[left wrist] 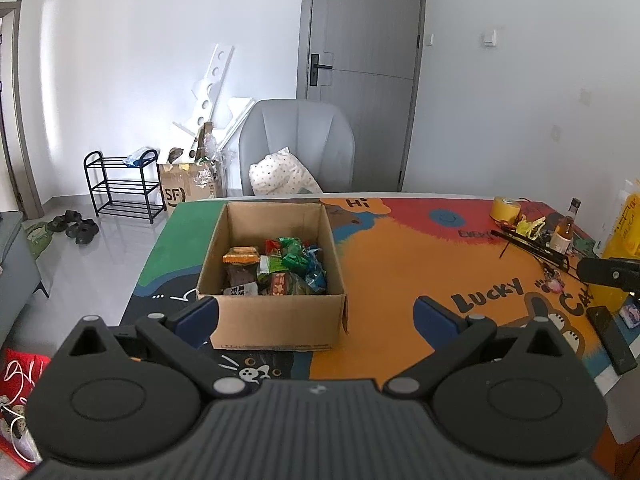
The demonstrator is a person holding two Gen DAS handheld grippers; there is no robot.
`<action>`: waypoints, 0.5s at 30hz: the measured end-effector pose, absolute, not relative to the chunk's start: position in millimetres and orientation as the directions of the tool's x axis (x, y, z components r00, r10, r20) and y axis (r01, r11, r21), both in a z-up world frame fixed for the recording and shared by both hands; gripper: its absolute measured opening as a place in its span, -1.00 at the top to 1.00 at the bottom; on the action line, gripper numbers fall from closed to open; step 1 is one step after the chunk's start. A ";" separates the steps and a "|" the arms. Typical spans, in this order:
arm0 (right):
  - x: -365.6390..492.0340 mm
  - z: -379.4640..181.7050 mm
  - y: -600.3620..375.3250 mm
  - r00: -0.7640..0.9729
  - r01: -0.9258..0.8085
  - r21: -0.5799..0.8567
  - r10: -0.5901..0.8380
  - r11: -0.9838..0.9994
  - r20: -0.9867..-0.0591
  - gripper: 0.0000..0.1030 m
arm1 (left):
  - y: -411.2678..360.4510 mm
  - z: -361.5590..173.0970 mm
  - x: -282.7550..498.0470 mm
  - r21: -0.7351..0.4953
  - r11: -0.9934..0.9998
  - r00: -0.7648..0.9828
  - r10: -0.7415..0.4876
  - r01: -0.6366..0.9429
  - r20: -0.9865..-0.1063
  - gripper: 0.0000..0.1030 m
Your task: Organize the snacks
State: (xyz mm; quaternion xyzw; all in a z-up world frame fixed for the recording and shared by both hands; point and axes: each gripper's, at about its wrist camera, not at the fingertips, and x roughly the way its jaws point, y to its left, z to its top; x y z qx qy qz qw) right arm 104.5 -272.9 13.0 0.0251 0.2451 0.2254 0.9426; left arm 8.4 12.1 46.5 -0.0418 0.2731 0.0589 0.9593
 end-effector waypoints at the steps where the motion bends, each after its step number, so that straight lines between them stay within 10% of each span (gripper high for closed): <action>1: 103.6 12.9 -272.4 0.777 -0.414 0.159 0.439 0.896 -0.450 -1.00 | 11.6 46.3 8.4 -0.048 0.990 0.844 0.090 -0.136 -0.528 -1.00; 15: 105.2 13.8 -270.8 0.772 -0.418 0.160 0.442 0.894 -0.457 -1.00 | 11.0 46.7 8.7 -0.049 0.989 0.843 0.091 -0.138 -0.531 -1.00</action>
